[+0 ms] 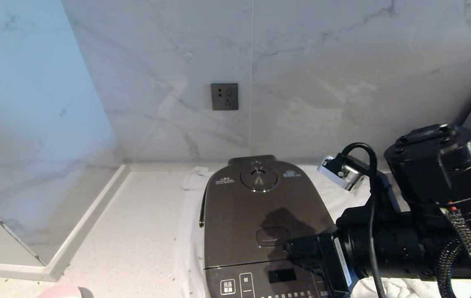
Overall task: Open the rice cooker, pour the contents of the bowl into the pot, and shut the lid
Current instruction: Open the rice cooker
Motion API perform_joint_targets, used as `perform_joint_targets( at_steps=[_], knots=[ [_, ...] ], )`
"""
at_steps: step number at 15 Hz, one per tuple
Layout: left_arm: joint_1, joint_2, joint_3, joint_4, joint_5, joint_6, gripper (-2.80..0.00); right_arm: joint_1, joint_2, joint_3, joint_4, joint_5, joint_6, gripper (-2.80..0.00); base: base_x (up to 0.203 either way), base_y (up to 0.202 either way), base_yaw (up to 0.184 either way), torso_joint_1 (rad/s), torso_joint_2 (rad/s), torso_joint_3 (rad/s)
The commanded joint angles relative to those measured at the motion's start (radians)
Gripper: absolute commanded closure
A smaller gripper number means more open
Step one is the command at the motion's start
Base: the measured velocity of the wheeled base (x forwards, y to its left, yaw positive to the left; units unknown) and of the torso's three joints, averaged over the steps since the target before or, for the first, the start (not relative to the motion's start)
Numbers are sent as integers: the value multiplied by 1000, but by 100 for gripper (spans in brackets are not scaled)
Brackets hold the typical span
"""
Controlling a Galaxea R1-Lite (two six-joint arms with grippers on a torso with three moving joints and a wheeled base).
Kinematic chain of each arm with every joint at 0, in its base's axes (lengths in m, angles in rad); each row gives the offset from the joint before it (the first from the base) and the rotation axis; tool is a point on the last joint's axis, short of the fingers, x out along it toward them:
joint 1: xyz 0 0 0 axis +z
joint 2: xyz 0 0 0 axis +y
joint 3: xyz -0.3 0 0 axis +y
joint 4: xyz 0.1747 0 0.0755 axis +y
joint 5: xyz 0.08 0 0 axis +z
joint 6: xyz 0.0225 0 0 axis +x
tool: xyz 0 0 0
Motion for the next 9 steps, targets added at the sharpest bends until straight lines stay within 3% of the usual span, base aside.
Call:
perform_joint_targets(
  at_steps=[1, 9],
  knots=[
    [-1, 0, 0, 0, 1, -1, 0, -11, 31, 11, -26, 3, 2, 0, 0, 0, 0, 0, 0, 0],
    [0, 0, 0, 0, 1, -1, 0, -46, 72, 26, -77, 21, 0, 0, 0, 0, 0, 0, 0, 0]
  ],
)
